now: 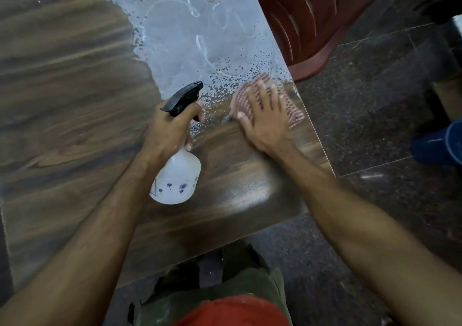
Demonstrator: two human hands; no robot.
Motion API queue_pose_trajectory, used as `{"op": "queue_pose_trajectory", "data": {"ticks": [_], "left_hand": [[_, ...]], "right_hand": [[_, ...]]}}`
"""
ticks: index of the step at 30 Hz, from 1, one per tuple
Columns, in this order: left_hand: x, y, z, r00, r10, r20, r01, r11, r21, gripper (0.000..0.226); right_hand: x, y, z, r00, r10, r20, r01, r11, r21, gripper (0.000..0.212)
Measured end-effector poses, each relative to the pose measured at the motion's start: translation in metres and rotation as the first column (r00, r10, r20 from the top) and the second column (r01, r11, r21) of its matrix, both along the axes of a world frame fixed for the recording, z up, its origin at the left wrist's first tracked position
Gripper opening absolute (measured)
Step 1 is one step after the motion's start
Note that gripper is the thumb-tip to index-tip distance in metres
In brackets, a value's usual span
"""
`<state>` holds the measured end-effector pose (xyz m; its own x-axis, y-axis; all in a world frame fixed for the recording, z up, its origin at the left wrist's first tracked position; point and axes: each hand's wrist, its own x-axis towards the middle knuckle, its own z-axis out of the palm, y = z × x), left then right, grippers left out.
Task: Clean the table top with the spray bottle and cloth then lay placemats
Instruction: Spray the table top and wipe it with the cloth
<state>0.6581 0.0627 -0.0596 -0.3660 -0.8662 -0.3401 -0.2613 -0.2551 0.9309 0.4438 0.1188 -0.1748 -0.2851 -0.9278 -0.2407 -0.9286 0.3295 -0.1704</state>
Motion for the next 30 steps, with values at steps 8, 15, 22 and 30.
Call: {"op": "queue_pose_trajectory", "data": {"ticks": [8, 15, 22, 30], "left_hand": [[0.008, -0.010, 0.014, 0.994, 0.108, -0.003, -0.108, 0.994, 0.020, 0.021], [0.023, -0.006, 0.010, 0.981, 0.189, 0.036, -0.188, 0.982, -0.026, 0.016], [0.038, -0.002, 0.022, 0.972, 0.233, 0.033, -0.231, 0.972, -0.034, 0.011], [0.058, -0.001, 0.015, 0.954, 0.298, 0.030, -0.297, 0.955, -0.006, 0.023]], "right_hand": [[-0.018, 0.046, 0.000, 0.976, 0.218, 0.005, -0.218, 0.976, 0.028, 0.069], [-0.042, -0.062, 0.001, 1.000, 0.024, -0.013, -0.024, 1.000, 0.015, 0.075], [0.029, 0.021, -0.003, 0.897, 0.441, 0.001, -0.441, 0.897, -0.032, 0.069], [0.079, 0.040, -0.004, 0.729, 0.685, 0.016, -0.684, 0.729, -0.035, 0.069]]}}
